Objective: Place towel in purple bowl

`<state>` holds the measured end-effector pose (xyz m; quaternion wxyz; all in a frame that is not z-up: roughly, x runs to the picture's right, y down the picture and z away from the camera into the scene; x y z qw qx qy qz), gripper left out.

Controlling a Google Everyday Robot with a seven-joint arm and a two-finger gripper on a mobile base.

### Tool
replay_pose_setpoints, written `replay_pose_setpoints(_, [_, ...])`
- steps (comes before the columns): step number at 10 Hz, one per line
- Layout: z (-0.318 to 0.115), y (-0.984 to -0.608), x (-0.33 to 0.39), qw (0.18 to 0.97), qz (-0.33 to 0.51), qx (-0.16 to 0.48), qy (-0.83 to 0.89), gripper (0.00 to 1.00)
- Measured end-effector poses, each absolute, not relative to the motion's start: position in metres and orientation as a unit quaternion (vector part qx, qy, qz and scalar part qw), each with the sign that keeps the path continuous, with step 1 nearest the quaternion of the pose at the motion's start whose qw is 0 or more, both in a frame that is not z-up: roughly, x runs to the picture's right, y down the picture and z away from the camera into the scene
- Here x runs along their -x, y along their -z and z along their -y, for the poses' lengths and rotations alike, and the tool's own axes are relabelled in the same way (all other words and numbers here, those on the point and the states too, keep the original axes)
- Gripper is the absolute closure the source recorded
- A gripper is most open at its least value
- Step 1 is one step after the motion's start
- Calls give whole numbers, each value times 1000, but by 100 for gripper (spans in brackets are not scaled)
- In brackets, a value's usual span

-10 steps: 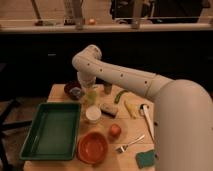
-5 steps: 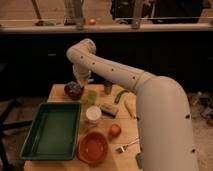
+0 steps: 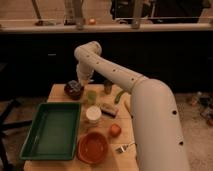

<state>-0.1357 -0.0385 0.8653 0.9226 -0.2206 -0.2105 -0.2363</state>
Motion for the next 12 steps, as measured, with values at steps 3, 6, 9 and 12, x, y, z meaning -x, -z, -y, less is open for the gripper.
replay_pose_setpoints(3, [40,-876,160,913,237,229,240,100])
replay_pose_setpoints(6, [45,-888,179,906,259,234,240,100])
replay_pose_setpoints(9, [48,-902,191,900,282,243,227,100])
replay_pose_setpoints(12, [40,-922,192,895,298,259,207,100])
